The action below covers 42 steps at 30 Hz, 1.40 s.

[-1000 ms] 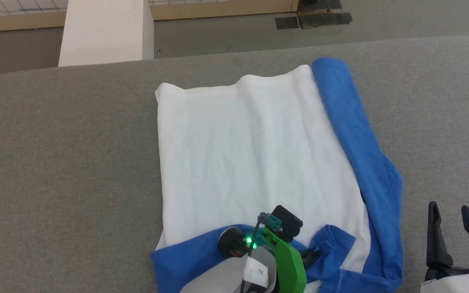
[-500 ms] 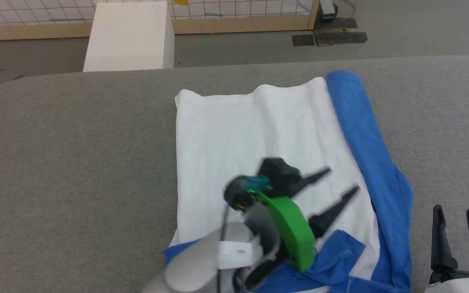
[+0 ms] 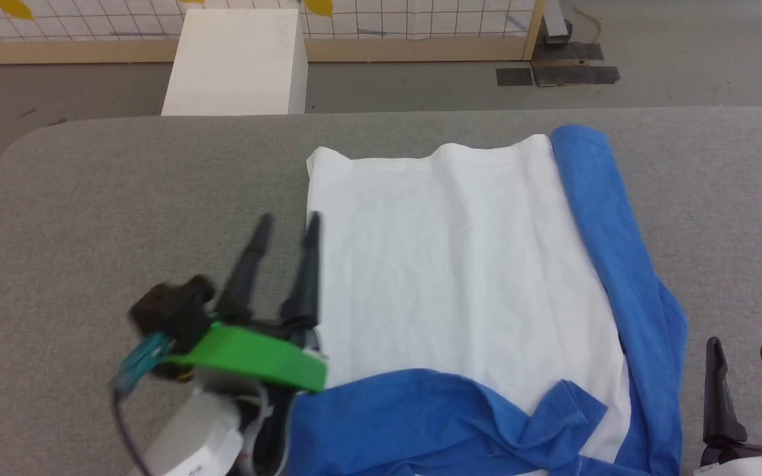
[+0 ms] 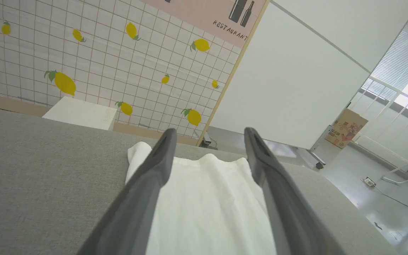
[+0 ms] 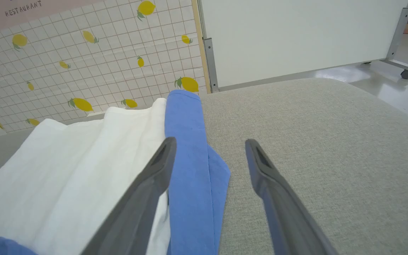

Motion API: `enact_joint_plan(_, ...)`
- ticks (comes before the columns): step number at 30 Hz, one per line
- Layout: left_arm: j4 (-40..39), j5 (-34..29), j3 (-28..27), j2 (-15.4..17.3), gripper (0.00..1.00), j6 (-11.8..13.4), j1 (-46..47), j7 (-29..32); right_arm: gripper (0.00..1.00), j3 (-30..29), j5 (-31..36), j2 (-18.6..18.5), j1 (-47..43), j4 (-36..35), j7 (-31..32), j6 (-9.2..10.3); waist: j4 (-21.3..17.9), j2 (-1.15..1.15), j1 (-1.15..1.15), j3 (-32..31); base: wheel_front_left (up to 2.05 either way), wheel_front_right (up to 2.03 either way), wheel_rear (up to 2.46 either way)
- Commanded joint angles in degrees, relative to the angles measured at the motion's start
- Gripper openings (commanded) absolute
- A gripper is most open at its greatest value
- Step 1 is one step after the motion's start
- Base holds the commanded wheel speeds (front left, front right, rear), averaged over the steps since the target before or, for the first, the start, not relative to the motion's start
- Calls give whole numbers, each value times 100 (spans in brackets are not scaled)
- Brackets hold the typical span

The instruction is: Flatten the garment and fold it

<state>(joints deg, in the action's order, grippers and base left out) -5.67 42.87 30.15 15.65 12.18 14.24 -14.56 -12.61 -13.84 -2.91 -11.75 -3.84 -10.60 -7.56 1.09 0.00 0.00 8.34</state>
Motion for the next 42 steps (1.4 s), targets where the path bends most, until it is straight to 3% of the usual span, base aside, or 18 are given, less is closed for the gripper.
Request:
enact_joint_plan(1,-165,-253,-256,45,100,70,-304,-39,100,6,-4,3,-26,-8,-14,8,20,0,0,-7,0,0,0)
enact_joint_plan(7,-397,-1180,-944,214,100,143,-1480,-42,100,13,-18,3,-56,78,-50,8,79,0,0,-79,0,0,0)
enact_joint_plan(12,-313,-1749,-1291,156,100,86,-2037,-43,100,46,-64,3,-94,142,-64,8,139,0,0,-166,0,0,0)
enact_joint_plan(17,-278,-1969,-1529,-173,100,-211,-2187,-43,100,65,-76,3,-102,131,-31,8,209,0,0,-205,0,0,0)
enact_joint_plan(23,-329,-2127,-1714,-473,100,-483,-2073,-43,100,25,-77,3,608,-331,478,8,199,0,0,58,0,0,0)
enact_joint_plan(27,-367,-2248,-1793,-613,100,-619,-1973,-43,100,-147,86,-51,1367,-707,1297,8,234,0,0,308,0,0,0)
enact_joint_plan(32,-395,-2388,-1801,-756,100,-833,-1779,-43,100,-347,-44,-595,2415,-910,2533,8,377,0,0,733,0,0,0)
enact_joint_plan(34,-399,-2404,-1791,-868,100,-981,-1609,-43,100,-487,-298,-828,2997,-855,3262,8,483,0,0,978,0,0,0)
enact_joint_plan(42,-472,-2482,-1738,-1082,100,-1270,-1258,-43,100,-718,-445,-1433,4299,-228,5091,8,773,0,0,1678,0,0,0)
